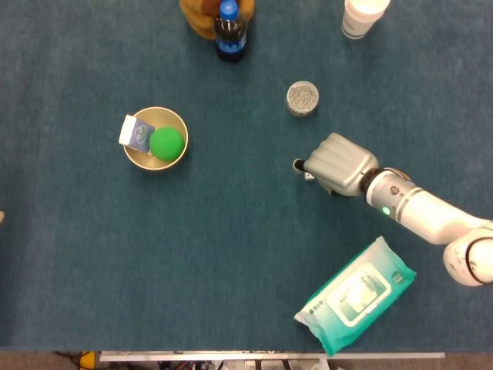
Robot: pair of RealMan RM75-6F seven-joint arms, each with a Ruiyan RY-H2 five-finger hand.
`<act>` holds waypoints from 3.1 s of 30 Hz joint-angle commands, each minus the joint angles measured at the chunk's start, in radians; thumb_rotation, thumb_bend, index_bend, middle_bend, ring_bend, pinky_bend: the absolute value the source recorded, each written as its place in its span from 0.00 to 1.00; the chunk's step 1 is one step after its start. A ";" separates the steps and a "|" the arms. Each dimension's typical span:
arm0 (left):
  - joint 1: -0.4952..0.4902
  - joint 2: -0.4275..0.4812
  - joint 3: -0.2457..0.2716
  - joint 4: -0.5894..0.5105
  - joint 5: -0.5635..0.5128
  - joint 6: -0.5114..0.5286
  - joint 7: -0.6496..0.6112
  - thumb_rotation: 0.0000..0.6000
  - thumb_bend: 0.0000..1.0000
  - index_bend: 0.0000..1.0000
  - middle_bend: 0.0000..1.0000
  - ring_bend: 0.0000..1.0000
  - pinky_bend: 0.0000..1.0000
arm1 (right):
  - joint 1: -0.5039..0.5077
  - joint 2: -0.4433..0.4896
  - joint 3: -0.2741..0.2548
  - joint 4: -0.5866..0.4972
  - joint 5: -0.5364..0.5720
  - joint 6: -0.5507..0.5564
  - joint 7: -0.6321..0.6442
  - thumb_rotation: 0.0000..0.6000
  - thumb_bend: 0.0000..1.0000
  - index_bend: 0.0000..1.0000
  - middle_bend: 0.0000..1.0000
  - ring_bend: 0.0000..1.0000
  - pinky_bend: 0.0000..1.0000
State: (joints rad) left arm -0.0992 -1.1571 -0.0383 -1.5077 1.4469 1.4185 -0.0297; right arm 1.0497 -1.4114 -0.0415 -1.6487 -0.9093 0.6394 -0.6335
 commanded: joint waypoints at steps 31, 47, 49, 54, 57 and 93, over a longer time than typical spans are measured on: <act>0.005 -0.012 0.002 0.028 -0.005 -0.003 -0.034 1.00 0.08 0.25 0.16 0.20 0.38 | 0.039 -0.010 -0.074 0.019 0.045 0.028 0.023 1.00 1.00 0.32 1.00 1.00 1.00; 0.002 -0.013 0.001 0.017 -0.006 -0.006 -0.021 1.00 0.08 0.25 0.16 0.20 0.38 | 0.032 0.028 -0.107 -0.023 0.078 0.078 -0.003 1.00 1.00 0.38 1.00 1.00 1.00; 0.001 -0.014 0.001 0.018 -0.007 -0.008 -0.021 1.00 0.08 0.25 0.16 0.20 0.38 | 0.030 0.033 -0.109 -0.027 0.080 0.083 -0.002 1.00 1.00 0.38 1.00 1.00 1.00; 0.000 -0.015 0.000 0.020 -0.009 -0.010 -0.022 1.00 0.08 0.25 0.16 0.20 0.38 | 0.018 0.052 -0.105 -0.051 0.057 0.101 0.012 1.00 1.00 0.39 1.00 1.00 1.00; 0.001 -0.015 0.000 0.019 -0.009 -0.009 -0.023 1.00 0.08 0.25 0.16 0.20 0.38 | 0.012 0.061 -0.104 -0.064 0.039 0.105 0.020 1.00 1.00 0.39 1.00 1.00 1.00; 0.001 -0.017 0.000 0.027 -0.011 -0.012 -0.037 1.00 0.08 0.25 0.16 0.20 0.38 | 0.025 0.033 -0.116 -0.034 0.072 0.067 0.005 1.00 1.00 0.39 1.00 1.00 1.00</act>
State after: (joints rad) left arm -0.0980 -1.1744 -0.0381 -1.4805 1.4355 1.4064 -0.0665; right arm 1.0744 -1.3779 -0.1573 -1.6830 -0.8371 0.7066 -0.6286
